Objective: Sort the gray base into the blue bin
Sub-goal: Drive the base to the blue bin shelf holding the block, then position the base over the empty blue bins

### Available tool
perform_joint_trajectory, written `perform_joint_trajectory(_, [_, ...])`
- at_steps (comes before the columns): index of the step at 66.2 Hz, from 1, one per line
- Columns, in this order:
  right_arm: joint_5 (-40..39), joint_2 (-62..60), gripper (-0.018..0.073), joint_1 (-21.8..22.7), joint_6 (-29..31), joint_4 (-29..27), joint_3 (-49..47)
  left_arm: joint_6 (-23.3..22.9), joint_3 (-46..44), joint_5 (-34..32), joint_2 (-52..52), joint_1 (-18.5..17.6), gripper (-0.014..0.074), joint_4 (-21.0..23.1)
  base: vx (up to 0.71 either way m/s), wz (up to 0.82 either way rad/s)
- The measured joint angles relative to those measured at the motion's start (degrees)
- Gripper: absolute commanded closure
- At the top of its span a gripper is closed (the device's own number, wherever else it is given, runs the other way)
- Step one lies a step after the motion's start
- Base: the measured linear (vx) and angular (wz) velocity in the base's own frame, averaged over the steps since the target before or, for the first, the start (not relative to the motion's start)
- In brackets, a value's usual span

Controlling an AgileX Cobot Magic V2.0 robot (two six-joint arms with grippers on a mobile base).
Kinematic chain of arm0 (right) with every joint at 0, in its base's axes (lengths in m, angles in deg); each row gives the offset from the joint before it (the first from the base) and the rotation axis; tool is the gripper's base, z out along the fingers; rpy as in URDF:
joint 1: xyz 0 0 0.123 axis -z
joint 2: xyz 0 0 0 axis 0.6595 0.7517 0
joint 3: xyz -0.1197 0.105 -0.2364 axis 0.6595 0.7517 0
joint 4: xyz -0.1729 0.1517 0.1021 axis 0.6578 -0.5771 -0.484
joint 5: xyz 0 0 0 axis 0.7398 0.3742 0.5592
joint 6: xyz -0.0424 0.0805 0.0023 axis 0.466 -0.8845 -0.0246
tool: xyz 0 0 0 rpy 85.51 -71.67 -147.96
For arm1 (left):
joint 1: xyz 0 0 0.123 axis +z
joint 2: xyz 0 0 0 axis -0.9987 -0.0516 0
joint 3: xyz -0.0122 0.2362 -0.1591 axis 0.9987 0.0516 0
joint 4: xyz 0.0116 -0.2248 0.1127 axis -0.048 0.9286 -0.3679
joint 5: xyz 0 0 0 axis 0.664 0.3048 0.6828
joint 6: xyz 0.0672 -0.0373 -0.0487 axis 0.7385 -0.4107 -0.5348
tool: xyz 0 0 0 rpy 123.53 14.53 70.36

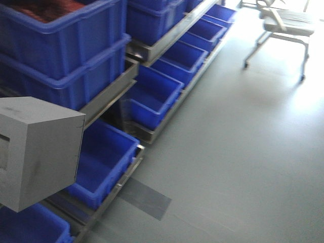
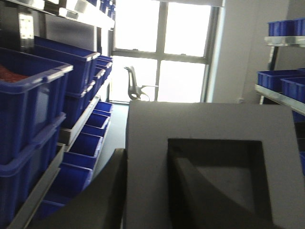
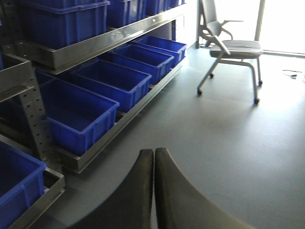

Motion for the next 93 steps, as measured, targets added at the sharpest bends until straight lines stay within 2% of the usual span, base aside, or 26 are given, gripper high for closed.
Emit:
perform_joint_trajectory(64, [0.0, 0.0, 0.0564, 0.0, 0.0, 0.0, 0.0, 0.0, 0.0, 0.0, 0.0, 0.0, 0.0603, 0.0, 0.16, 0.65])
perform_joint_trajectory(93, [0.0, 0.0, 0.0564, 0.0, 0.0, 0.0, 0.0, 0.0, 0.0, 0.0, 0.0, 0.0, 0.0603, 0.0, 0.10, 0.44])
